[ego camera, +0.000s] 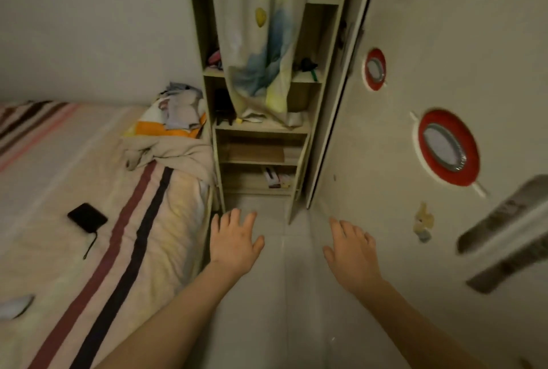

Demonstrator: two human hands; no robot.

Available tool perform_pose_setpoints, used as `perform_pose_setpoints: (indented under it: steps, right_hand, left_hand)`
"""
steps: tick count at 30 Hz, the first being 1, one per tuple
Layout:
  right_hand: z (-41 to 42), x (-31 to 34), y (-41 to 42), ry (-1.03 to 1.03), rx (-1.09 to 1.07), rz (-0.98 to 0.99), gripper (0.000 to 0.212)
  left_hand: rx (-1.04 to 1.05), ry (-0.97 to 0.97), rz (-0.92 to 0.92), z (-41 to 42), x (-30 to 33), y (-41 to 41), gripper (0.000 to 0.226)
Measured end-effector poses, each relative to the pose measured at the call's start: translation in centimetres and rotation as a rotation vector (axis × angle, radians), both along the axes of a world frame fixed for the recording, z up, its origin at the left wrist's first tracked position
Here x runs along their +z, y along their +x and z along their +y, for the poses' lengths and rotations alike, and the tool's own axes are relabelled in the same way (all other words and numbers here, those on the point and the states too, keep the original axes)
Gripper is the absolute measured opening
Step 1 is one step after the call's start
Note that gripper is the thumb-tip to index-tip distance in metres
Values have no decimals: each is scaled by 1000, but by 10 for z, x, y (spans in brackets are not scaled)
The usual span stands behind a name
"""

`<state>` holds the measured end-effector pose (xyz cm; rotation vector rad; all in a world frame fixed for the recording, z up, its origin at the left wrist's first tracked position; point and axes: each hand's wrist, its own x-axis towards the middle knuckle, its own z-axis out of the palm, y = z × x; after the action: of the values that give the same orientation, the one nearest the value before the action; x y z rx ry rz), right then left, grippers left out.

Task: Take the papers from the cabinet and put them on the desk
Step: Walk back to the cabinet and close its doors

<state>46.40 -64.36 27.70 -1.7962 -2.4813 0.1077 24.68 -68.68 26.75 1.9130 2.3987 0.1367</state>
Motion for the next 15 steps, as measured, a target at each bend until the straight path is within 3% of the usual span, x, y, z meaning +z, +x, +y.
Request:
perform_pose_setpoints:
  steps: [8, 15]
  right_hand:
    - [143, -26, -43, -104, 55, -12, 52]
    - [271, -53, -109, -171, -26, -32, 50]
  left_hand:
    - [198, -75, -60, 106, -26, -61, 59]
    - [158, -115, -80, 243, -60, -149, 61]
